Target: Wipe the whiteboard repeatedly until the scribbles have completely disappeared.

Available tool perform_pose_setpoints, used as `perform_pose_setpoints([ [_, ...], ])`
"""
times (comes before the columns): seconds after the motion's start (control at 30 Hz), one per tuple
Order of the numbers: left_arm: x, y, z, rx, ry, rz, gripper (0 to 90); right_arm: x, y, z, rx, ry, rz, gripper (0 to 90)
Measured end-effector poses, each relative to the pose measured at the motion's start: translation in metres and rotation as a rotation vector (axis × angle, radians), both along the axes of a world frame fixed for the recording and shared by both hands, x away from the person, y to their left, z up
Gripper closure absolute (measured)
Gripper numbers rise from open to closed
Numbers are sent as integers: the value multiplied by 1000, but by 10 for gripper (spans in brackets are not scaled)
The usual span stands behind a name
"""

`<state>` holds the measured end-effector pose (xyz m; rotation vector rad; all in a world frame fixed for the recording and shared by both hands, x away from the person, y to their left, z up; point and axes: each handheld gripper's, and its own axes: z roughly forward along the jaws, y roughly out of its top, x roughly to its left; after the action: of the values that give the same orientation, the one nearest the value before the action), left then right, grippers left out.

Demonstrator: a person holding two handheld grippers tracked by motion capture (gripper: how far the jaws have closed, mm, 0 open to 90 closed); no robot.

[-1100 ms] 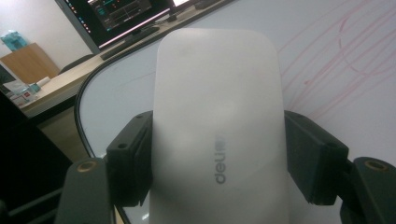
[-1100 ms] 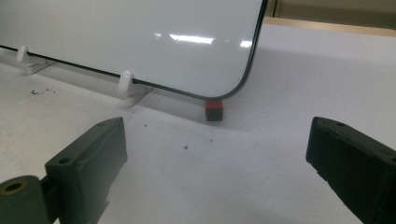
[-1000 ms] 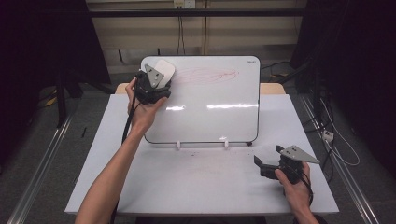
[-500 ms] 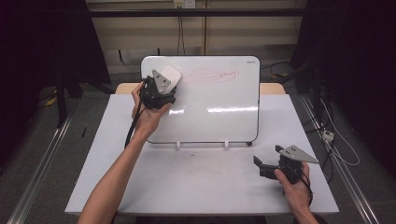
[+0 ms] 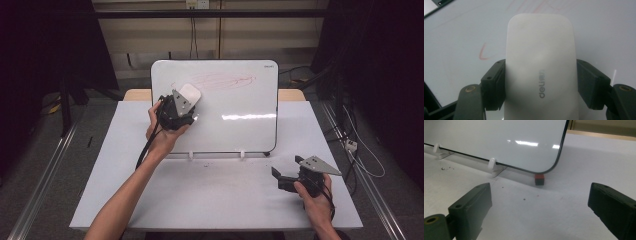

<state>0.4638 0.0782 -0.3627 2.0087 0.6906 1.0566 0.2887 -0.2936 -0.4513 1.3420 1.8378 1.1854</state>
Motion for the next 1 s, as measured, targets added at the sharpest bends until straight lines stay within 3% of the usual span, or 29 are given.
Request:
perform_pose_setpoints([
  [0.1,-4,0,-4,-2,-8,-11,311,0,0,0,-1,0,0,51],
  [0.3,0,2,0,-10,13,-16,311,0,-1,0,1,-2,-3,52],
  [0.8,32,12,38,-58,7,50,311,0,-2,0,3,0,-4,52],
  [1.0,37,12,42,-89,2,74,311,0,-2,0,4,0,-3,52],
])
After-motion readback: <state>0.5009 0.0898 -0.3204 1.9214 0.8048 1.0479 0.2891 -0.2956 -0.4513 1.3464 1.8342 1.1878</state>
